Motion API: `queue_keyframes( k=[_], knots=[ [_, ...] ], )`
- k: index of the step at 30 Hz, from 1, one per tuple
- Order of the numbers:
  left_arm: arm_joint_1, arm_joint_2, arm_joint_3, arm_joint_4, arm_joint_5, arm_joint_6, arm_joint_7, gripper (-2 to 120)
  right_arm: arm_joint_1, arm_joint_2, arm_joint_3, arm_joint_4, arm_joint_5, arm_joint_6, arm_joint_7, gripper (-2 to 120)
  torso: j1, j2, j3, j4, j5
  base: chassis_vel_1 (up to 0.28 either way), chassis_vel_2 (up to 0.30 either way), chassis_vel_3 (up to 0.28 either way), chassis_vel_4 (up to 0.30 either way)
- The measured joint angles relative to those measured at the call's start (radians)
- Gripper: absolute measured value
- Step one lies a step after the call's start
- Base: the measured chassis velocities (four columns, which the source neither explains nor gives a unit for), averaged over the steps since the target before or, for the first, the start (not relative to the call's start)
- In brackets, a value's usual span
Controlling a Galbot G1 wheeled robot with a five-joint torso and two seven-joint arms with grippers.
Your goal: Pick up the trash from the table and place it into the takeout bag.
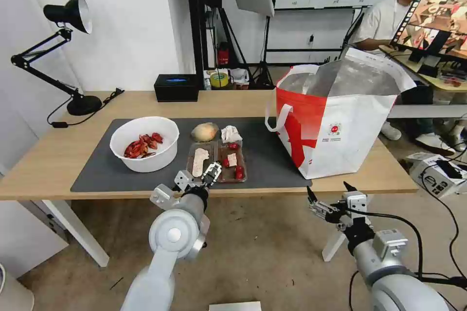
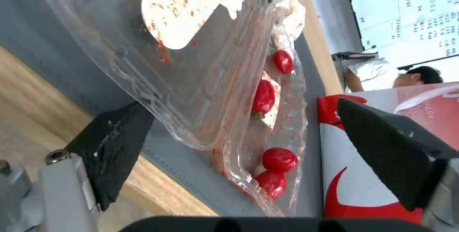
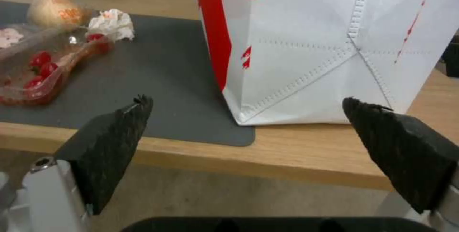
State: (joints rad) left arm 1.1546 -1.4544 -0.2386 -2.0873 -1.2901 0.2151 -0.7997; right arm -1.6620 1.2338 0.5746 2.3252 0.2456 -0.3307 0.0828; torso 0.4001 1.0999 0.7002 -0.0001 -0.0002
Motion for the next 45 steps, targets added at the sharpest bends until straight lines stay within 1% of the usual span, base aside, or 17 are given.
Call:
queue_keyframes(
  k=[7,13,19,22,27,31,34,37,41,45],
  knots=[
    [0.005,0.011,-0.008,-0.011,-0.004,-0.005,0.015,100,0.001,0.007,-0.008,-0.003,-0.007,0.001,-0.001,100,0.0,0.0,0.0,0.0,0.0002,0.0,0.0,0.0,0.0],
    [0.002,0.014,-0.009,-0.02,-0.01,-0.019,0.04,100,0.002,0.005,-0.008,-0.004,-0.007,0.001,-0.001,100,0.0,0.0,0.0,0.0,0.0002,0.0,0.0,0.0,0.0],
    [0.0,0.031,-0.011,-0.022,-0.024,-0.014,0.06,100,0.002,0.005,-0.011,-0.005,-0.009,0.001,-0.002,100,0.0,0.0,0.0,0.0001,0.0001,0.0,0.0,0.0,0.0],
    [-0.007,0.06,-0.014,-0.018,-0.034,0.01,0.088,100,0.002,0.005,-0.013,-0.007,-0.01,0.001,-0.002,100,0.0,0.0,0.0,0.0001,0.0001,0.0,0.0,0.0,0.0],
    [-0.029,0.093,-0.013,-0.009,-0.047,0.018,0.099,100,0.001,0.005,-0.014,-0.008,-0.011,0.001,-0.002,100,0.0,0.0,0.0,0.0001,0.0001,0.0,0.0,0.0,0.0],
    [-0.05,0.16,-0.009,-0.003,-0.064,0.031,0.115,100,0.002,0.009,-0.018,-0.009,-0.011,0.002,-0.002,100,0.0,0.0,0.0,0.0,0.0,0.0,0.0,0.0,0.0],
    [-0.051,0.179,-0.01,-0.003,-0.07,0.033,0.124,100,0.003,0.01,-0.02,-0.01,-0.012,0.002,-0.002,100,0.0,0.0,0.0,0.0001,0.0002,0.0,0.0,0.0,0.0],
    [-0.055,0.221,-0.02,-0.006,-0.095,0.041,0.147,100,0.005,0.013,-0.022,-0.012,-0.012,0.003,-0.002,100,0.0,0.0,0.0,0.0001,0.0001,0.0,0.0,0.0,0.0],
    [-0.061,0.244,-0.024,-0.017,-0.12,0.048,0.163,100,0.007,0.016,-0.027,-0.014,-0.012,0.003,-0.002,100,0.0,0.0,0.0,0.0001,0.0001,0.0,0.0,0.0,0.0],
    [-0.066,0.253,-0.023,-0.023,-0.134,0.055,0.179,100,0.008,0.019,-0.029,-0.015,-0.013,0.003,-0.002,100,0.0,0.0,0.0,0.0001,0.0001,0.0,0.0,0.0,0.0]
  ],
)
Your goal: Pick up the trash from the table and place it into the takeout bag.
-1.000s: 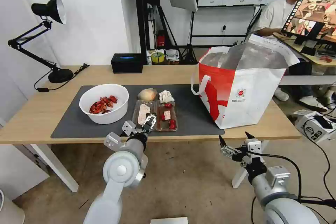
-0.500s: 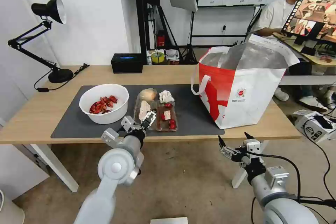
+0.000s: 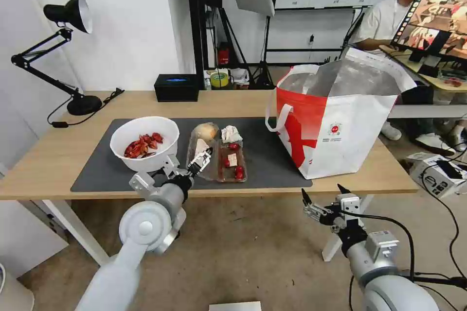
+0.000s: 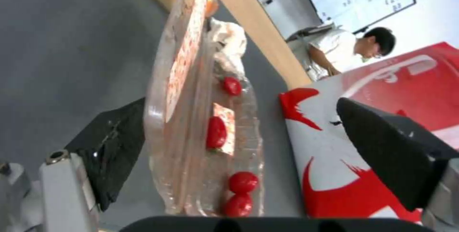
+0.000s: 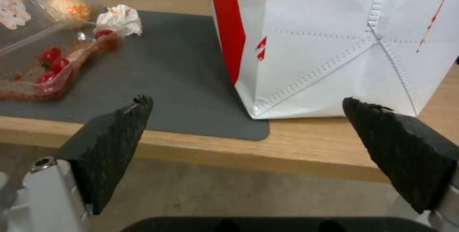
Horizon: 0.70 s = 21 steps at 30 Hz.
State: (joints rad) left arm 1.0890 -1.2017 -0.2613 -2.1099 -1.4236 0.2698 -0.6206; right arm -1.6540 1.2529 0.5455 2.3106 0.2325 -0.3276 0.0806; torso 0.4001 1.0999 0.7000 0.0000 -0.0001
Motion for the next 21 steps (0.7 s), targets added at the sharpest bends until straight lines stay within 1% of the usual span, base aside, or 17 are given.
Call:
queue_keyframes(
  k=[10,21],
  knots=[
    [-0.014,0.004,0.021,-0.014,-0.009,0.001,0.027,100,0.0,0.0,0.003,-0.001,0.0,0.0,0.0,100,0.0,0.0,0.0,0.0,0.0001,0.0,0.0,0.0,0.0],
    [-0.05,0.025,0.06,0.001,-0.018,0.0,0.057,100,-0.005,0.003,0.006,0.001,0.0,0.0,0.0,100,0.0,0.0,0.0,0.0,0.0001,0.0,0.0,0.0,0.0]
  ],
)
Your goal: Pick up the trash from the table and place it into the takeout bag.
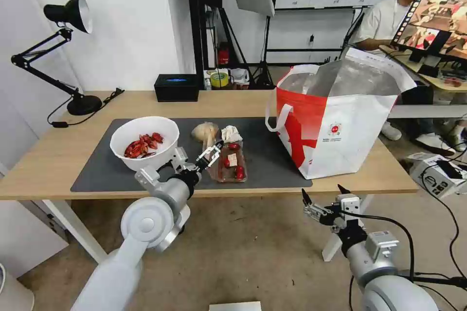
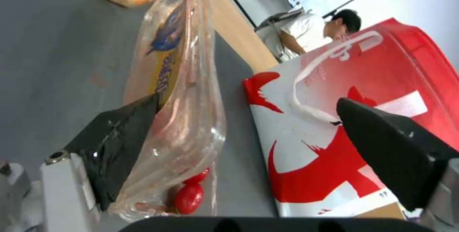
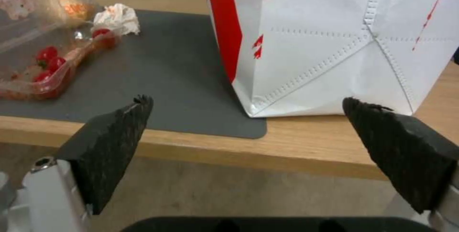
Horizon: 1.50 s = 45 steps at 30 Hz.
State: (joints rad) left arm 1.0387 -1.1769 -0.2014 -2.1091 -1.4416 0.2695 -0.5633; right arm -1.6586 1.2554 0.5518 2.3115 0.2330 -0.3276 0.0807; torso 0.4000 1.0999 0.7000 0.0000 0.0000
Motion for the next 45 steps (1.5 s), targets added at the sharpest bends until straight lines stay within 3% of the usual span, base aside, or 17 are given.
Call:
queue_keyframes(
  k=[12,15,22,26,27,29,30,33,34,38,43,45],
  knots=[
    [-0.052,-0.003,0.066,0.021,0.008,0.006,0.012,100,-0.01,0.0,0.016,0.006,0.001,0.0,0.0,100,0.0,0.0,0.0,0.0,0.0,0.0,0.0,0.0,0.0],
    [-0.074,0.02,0.094,0.034,0.016,0.056,0.075,100,-0.018,-0.001,0.025,0.012,0.003,0.0,0.001,100,0.0,0.0,0.0,0.0,0.0,0.0,0.0,0.0,0.0],
    [-0.133,0.083,0.153,0.062,0.111,0.085,0.163,100,-0.028,0.0,0.031,0.018,0.005,0.0,0.001,100,0.0,0.0,0.0,0.0,0.0,0.0,0.0,0.0,0.0],
    [-0.202,0.144,0.218,0.104,0.278,0.084,0.266,100,-0.03,0.003,0.031,0.021,0.005,0.0,0.001,100,0.0,0.0,0.0,0.0,-0.0002,0.0,0.0,0.0,0.0],
    [-0.202,0.144,0.218,0.104,0.278,0.084,0.266,100,-0.03,0.003,0.031,0.021,0.005,0.0,0.001,100,0.0,0.0,0.0,0.0,-0.0002,0.0,0.0,0.0,0.0],
    [-0.238,0.177,0.252,0.131,0.369,0.069,0.348,100,-0.028,0.002,0.031,0.021,0.009,0.0,0.001,100,0.0,0.0,0.0,-0.0001,0.0001,0.0,0.0,0.0,0.0],
    [-0.238,0.177,0.252,0.131,0.369,0.069,0.348,100,-0.028,0.002,0.031,0.021,0.009,0.0,0.001,100,0.0,0.0,0.0,-0.0001,0.0001,0.0,0.0,0.0,0.0],
    [-0.291,0.232,0.317,0.212,0.593,-0.02,0.522,91,-0.017,-0.008,0.027,0.021,0.073,0.0,0.001,100,0.0,0.0,0.0,-0.0002,-0.0001,0.0,0.0,0.0,0.0],
    [-0.291,0.232,0.317,0.212,0.593,-0.02,0.522,91,-0.017,-0.008,0.027,0.021,0.073,0.0,0.001,100,0.0,0.0,0.0,-0.0002,-0.0001,0.0,0.0,0.0,0.0],
    [-0.323,0.27,0.369,0.282,0.677,-0.075,0.647,73,0.015,-0.037,0.028,0.014,0.211,0.0,0.006,100,0.0,0.0,0.0,-0.0002,-0.0001,0.0,0.0,0.0,0.0],
    [-0.325,0.284,0.377,0.308,0.693,-0.086,0.717,57,0.054,-0.067,0.024,-0.002,0.297,-0.001,0.014,100,0.0,0.0,0.0,0.0001,-0.0002,0.0,0.0,0.0,0.0],
    [-0.323,0.292,0.378,0.316,0.703,-0.088,0.745,46,0.081,-0.089,0.019,-0.016,0.341,-0.003,0.021,100,0.0,0.0,0.0,0.0,0.0,0.0,0.0,0.0,0.0]
  ],
)
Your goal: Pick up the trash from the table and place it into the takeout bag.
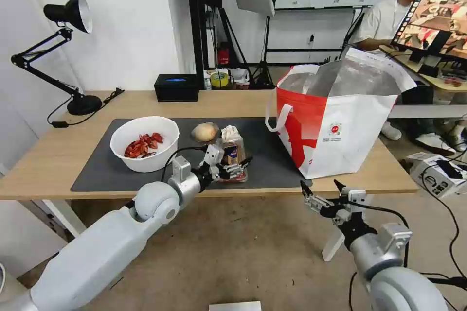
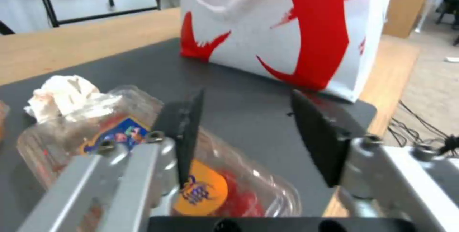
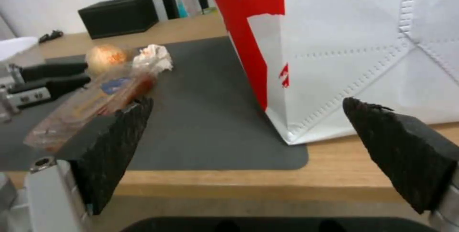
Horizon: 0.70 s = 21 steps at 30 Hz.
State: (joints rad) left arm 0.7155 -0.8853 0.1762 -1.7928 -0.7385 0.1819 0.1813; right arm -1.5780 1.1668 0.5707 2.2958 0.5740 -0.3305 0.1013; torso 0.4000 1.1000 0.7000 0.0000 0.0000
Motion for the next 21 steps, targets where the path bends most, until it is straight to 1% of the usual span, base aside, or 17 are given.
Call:
queue_keyframes(
  k=[1,4,5,7,8,10,11,12,13,14,16,17,19,21],
  knots=[
    [0.0,0.0,0.0,0.0,0.0,0.0,0.0,46,0.0,0.0,0.0,0.0,0.0,0.0,0.0,100,0.0,0.0,0.0,0.0,0.0,0.0,0.0,0.0,0.0],
    [0.001,0.01,0.0,0.013,0.017,0.0,0.032,32,0.037,-0.023,-0.014,-0.019,0.044,-0.001,0.006,100,0.0,0.0,0.0,-0.0001,0.0,0.0,0.0,0.0,0.0],
    [0.001,0.01,0.0,0.013,0.017,0.0,0.032,32,0.037,-0.023,-0.014,-0.019,0.044,-0.001,0.006,100,0.0,0.0,0.0,-0.0001,0.0,0.0,0.0,0.0,0.0],
    [0.004,0.02,0.0,0.022,0.03,0.0,0.052,23,0.074,-0.039,-0.028,-0.032,0.089,-0.002,0.012,100,0.0,0.0,0.0,0.0,0.0,0.0,0.0,0.0,0.0],
    [0.004,0.02,0.0,0.022,0.03,0.0,0.052,23,0.074,-0.039,-0.028,-0.032,0.089,-0.002,0.012,100,0.0,0.0,0.0,0.0,0.0,0.0,0.0,0.0,0.0],
    [0.008,0.022,-0.003,0.039,0.053,-0.004,0.065,11,0.121,-0.05,-0.046,-0.049,0.181,-0.002,0.024,100,0.0,0.0,0.0,0.0,0.0,0.0,0.0,0.0,0.0],
    [0.009,0.022,-0.004,0.043,0.056,-0.005,0.067,9,0.137,-0.051,-0.054,-0.054,0.216,-0.001,0.031,100,0.0,0.0,0.0,-0.0001,0.0,0.0,0.0,0.0,0.0],
    [0.009,0.022,-0.004,0.043,0.056,-0.005,0.067,9,0.137,-0.051,-0.054,-0.054,0.216,-0.001,0.031,100,0.0,0.0,0.0,-0.0001,0.0,0.0,0.0,0.0,0.0],
    [0.013,0.022,-0.008,0.05,0.06,-0.006,0.068,2,0.164,-0.052,-0.069,-0.063,0.272,0.0,0.039,100,0.0,0.0,0.0,0.0,0.0,0.0,0.0,0.0,0.0],
    [0.016,0.022,-0.01,0.052,0.061,-0.006,0.069,0,0.182,-0.052,-0.078,-0.07,0.307,0.001,0.044,100,0.0,0.0,0.0,0.0,0.0,0.0,0.0,0.0,0.0],
    [0.021,0.024,-0.015,0.053,0.062,-0.006,0.069,0,0.227,-0.055,-0.104,-0.089,0.389,0.002,0.056,100,0.0,0.0,0.0,0.0,0.0,0.0,0.0,0.0,0.0],
    [0.021,0.024,-0.015,0.053,0.062,-0.006,0.069,0,0.227,-0.055,-0.104,-0.089,0.389,0.002,0.056,100,0.0,0.0,0.0,0.0,0.0,0.0,0.0,0.0,0.0],
    [0.023,0.028,-0.018,0.053,0.062,-0.008,0.069,0,0.262,-0.06,-0.126,-0.109,0.44,0.001,0.067,100,0.0,0.0,0.0,-0.0001,0.0,0.0,0.0,0.0,0.0],
    [0.023,0.028,-0.018,0.053,0.062,-0.008,0.069,0,0.262,-0.06,-0.126,-0.109,0.44,0.001,0.067,100,0.0,0.0,0.0,-0.0001,0.0,0.0,0.0,0.0,0.0]
  ],
)
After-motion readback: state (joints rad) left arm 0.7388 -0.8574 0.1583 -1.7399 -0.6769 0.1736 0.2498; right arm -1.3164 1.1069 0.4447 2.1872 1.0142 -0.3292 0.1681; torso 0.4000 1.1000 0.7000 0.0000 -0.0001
